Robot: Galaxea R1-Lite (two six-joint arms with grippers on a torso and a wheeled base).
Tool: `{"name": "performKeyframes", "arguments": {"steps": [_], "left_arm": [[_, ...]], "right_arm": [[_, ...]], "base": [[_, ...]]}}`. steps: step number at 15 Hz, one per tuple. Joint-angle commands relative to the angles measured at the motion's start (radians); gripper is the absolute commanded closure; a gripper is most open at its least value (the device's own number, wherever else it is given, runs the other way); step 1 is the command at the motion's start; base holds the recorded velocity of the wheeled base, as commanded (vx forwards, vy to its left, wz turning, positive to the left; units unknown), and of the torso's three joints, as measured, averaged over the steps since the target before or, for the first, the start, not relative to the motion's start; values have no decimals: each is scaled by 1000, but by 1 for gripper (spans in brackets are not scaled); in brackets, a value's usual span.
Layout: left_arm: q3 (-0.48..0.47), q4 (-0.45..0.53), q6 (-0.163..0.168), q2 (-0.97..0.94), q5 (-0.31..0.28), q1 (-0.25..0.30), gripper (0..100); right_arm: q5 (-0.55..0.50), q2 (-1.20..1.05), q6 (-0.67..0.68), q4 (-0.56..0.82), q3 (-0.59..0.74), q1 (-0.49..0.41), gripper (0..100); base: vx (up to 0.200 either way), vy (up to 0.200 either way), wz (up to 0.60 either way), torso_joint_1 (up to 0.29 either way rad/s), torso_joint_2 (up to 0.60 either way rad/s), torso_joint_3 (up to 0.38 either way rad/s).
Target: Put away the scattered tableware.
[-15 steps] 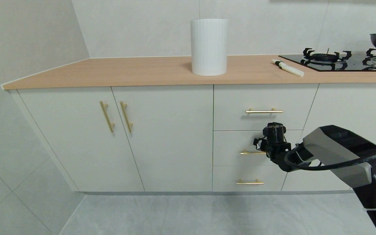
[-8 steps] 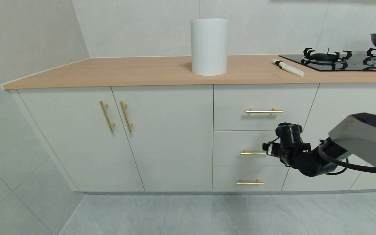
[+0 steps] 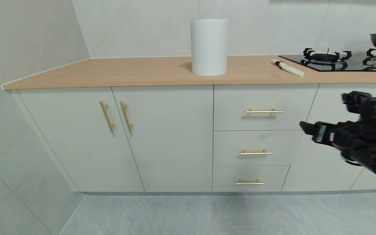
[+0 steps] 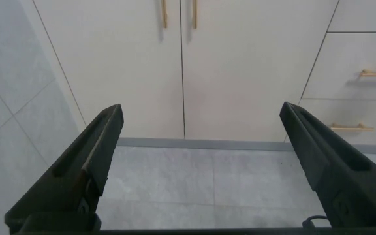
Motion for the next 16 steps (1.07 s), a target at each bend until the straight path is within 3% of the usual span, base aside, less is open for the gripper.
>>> {"name": "performKeyframes", "arguments": {"steps": [1,3,5,10,12,13,16], "left_arm": [[0,0,0,0,0,0,0],[0,0,0,0,0,0,0],[0,0,0,0,0,0,0],[0,0,0,0,0,0,0],[0,0,0,0,0,0,0],[0,0,0,0,0,0,0],[0,0,0,0,0,0,0]], "right_arm": [[-42,-496,-138,17,189,7,0],[-38,-687,-276,65,246,-65,0],[-32,-850,-305,148,241,-131,0],[19,-1319,-366,582,249,-221,0],[20,-1416,-368,668,253,-235,0],[40,-1471,-366,692,267,-235,0],[232,-1566,-365,703,318,-273,0]], "base": [[0,0,0,0,0,0],[0,0,0,0,0,0],[0,0,0,0,0,0],[0,0,0,0,0,0],[0,0,0,0,0,0],[0,0,0,0,0,0],[0,0,0,0,0,0]]}}
